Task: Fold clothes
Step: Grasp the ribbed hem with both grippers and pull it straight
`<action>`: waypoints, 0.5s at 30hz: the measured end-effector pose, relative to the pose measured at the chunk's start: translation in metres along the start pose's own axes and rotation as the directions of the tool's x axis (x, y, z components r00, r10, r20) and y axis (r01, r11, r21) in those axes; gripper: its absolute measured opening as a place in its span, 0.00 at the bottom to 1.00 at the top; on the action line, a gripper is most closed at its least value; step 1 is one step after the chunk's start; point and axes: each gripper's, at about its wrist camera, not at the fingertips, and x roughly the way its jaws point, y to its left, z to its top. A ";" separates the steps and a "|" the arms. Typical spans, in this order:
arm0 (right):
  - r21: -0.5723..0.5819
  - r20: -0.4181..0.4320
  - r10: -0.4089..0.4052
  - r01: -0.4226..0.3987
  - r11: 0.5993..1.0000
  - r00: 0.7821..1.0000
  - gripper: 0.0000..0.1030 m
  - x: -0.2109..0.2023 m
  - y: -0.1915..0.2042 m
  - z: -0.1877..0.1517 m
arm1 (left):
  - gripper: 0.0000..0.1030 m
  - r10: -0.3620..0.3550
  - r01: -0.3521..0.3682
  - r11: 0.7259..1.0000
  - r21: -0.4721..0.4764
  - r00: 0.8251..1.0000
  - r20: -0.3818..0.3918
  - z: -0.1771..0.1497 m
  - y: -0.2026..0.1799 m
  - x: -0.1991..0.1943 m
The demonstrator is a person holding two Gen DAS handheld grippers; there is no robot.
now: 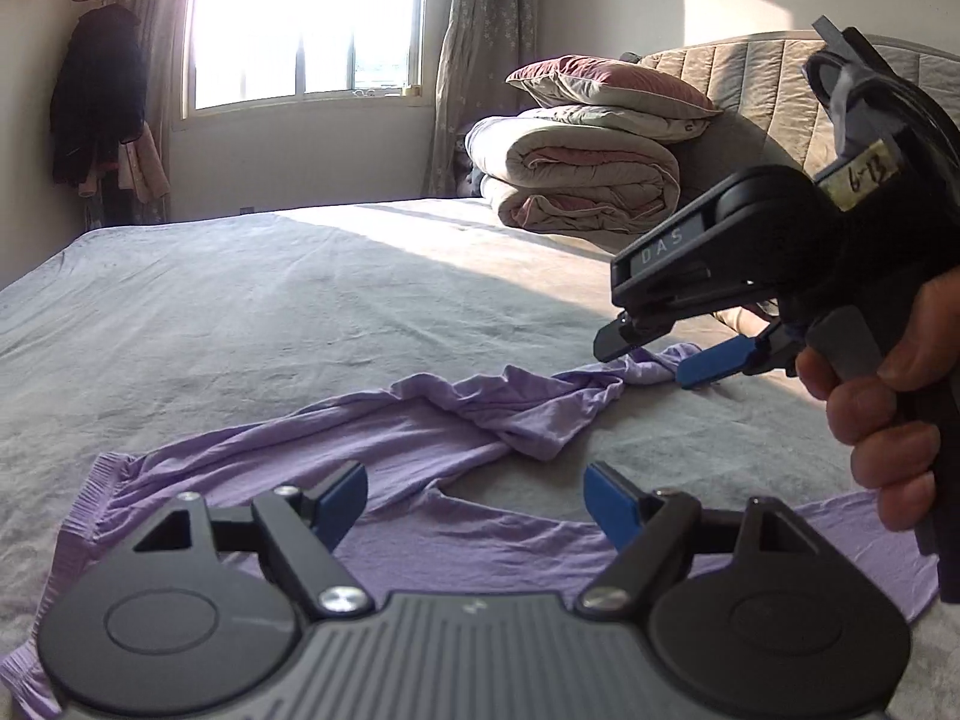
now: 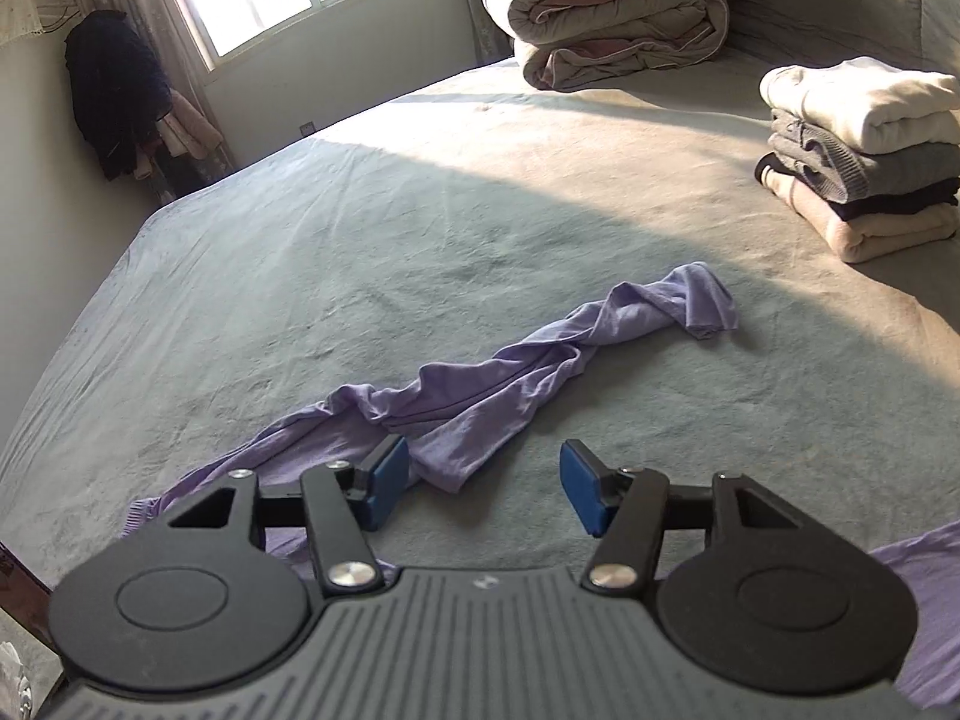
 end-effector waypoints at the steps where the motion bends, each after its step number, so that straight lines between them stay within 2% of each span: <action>1: -0.006 -0.015 0.022 -0.022 1.000 1.000 0.49 0.008 0.004 0.001 | 0.78 0.008 -0.008 1.000 -0.004 1.000 -0.008 0.002 0.006 0.005; 5: -0.078 -0.058 0.124 -0.129 0.989 0.991 0.45 0.044 0.030 0.010 | 0.75 0.008 -0.009 0.999 0.035 1.000 0.010 0.010 0.033 0.025; 7: -0.125 -0.066 0.169 -0.176 0.976 0.983 0.45 0.060 0.042 0.016 | 0.74 0.025 -0.025 0.999 0.023 1.000 0.012 0.012 0.055 0.034; 8: -0.151 -0.072 0.190 -0.199 0.968 0.979 0.45 0.067 0.048 0.017 | 0.72 0.059 -0.059 0.998 0.003 0.998 0.012 0.012 0.068 0.037; 10: -0.220 -0.079 0.211 -0.224 0.949 0.974 0.45 0.081 0.060 0.019 | 0.59 0.128 -0.127 0.991 -0.037 0.992 0.009 0.013 0.093 0.043; 11: -0.261 -0.079 0.215 -0.228 0.938 0.973 0.45 0.088 0.066 0.019 | 0.56 0.162 -0.161 0.985 -0.057 0.987 0.007 0.013 0.105 0.045; 15: -0.449 -0.064 0.206 -0.213 0.868 0.976 0.44 0.113 0.082 0.017 | 0.55 0.294 -0.293 0.947 -0.136 0.956 -0.009 0.014 0.156 0.057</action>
